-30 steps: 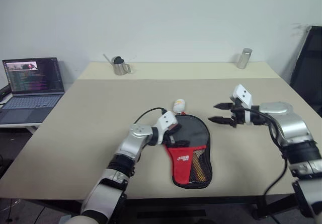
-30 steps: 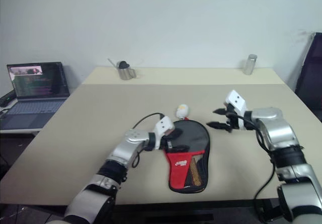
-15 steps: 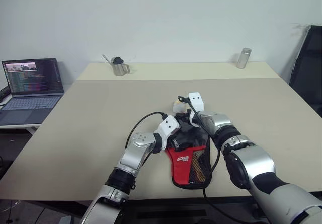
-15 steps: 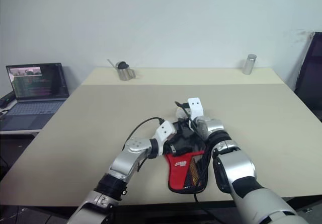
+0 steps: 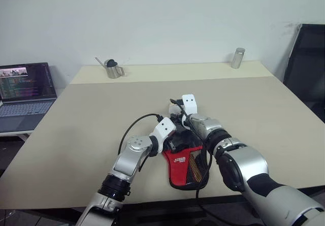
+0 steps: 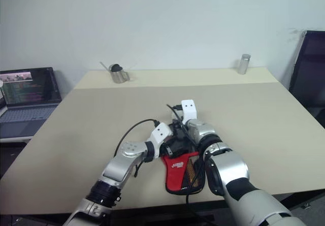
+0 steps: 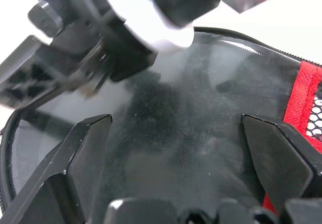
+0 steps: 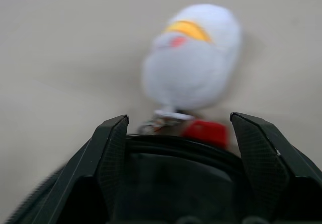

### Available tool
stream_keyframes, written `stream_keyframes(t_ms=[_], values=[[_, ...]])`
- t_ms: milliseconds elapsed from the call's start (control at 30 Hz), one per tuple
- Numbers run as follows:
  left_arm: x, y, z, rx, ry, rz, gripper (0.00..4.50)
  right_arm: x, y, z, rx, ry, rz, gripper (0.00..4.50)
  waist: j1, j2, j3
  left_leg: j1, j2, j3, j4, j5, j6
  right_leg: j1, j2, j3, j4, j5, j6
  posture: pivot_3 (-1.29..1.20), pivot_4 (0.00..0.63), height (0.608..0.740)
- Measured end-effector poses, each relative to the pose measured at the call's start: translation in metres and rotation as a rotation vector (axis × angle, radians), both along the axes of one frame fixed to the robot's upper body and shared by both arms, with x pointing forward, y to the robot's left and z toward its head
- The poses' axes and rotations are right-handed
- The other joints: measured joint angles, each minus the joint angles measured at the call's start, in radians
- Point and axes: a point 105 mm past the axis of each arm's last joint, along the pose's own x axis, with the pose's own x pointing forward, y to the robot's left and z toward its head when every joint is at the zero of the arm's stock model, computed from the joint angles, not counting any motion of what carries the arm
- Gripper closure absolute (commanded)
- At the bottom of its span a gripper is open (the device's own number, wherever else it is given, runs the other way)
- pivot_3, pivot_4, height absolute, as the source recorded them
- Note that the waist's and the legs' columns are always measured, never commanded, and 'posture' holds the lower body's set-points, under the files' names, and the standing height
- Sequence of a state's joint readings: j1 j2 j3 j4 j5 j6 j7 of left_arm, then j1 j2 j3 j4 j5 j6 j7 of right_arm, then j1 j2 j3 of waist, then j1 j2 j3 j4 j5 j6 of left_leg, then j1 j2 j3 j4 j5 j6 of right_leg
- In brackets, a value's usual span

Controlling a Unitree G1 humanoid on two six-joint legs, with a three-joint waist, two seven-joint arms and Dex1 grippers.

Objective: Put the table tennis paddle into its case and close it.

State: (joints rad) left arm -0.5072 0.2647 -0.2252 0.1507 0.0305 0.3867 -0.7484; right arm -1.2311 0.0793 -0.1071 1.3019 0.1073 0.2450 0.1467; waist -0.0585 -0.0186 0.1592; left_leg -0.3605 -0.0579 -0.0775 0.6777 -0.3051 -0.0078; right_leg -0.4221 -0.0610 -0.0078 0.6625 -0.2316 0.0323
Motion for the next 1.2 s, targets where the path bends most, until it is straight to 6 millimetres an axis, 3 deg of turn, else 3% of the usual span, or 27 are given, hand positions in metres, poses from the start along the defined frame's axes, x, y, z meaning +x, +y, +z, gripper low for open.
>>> stream_keyframes(t_ms=[100,300,333,833,1000,1200], values=[[-0.001,0.003,0.000,0.001,-0.003,0.011,0.00,-0.001,0.007,0.002,0.010,-0.007,0.003,2.16,0.000,0.000,0.000,0.000,0.000,0.000,0.000,0.000,0.000,0.000,0.000,0.000,0.000,0.000,0.000,0.00,0.150,0.740],[-0.003,0.004,0.000,-0.002,0.001,0.024,0.00,-0.001,0.006,0.001,0.014,-0.004,-0.011,4.34,0.001,0.000,0.000,0.000,0.000,0.000,0.000,0.000,0.000,0.000,0.000,0.000,0.000,0.000,0.000,0.00,0.150,0.740],[-0.003,0.004,0.000,-0.002,0.000,0.026,0.00,-0.001,0.006,0.001,0.012,-0.004,-0.014,4.45,0.001,0.000,0.000,0.000,0.000,0.000,0.000,0.000,0.000,0.000,0.000,0.000,0.000,0.000,0.000,0.00,0.150,0.740],[-0.003,0.003,0.000,0.001,-0.001,0.027,0.00,0.002,-0.002,0.003,-0.017,-0.023,-0.019,4.45,0.002,0.000,0.000,0.000,0.000,0.000,0.000,0.000,0.000,0.000,0.000,0.000,0.000,0.000,0.000,0.00,0.150,0.740],[-0.003,0.003,-0.001,-0.002,0.003,0.024,0.00,0.008,-0.013,0.015,-0.017,-0.048,0.028,4.45,0.002,0.000,0.000,0.000,0.000,0.000,0.000,0.000,0.001,0.000,0.000,0.000,-0.001,0.000,0.000,0.00,0.150,0.740],[-0.003,0.003,0.000,-0.009,0.001,0.017,0.00,0.007,-0.011,0.040,-0.021,-0.091,0.173,4.45,0.003,0.000,0.000,0.000,0.000,-0.001,-0.001,0.000,0.001,0.000,0.000,-0.001,-0.001,0.000,0.000,0.00,0.150,0.740]])
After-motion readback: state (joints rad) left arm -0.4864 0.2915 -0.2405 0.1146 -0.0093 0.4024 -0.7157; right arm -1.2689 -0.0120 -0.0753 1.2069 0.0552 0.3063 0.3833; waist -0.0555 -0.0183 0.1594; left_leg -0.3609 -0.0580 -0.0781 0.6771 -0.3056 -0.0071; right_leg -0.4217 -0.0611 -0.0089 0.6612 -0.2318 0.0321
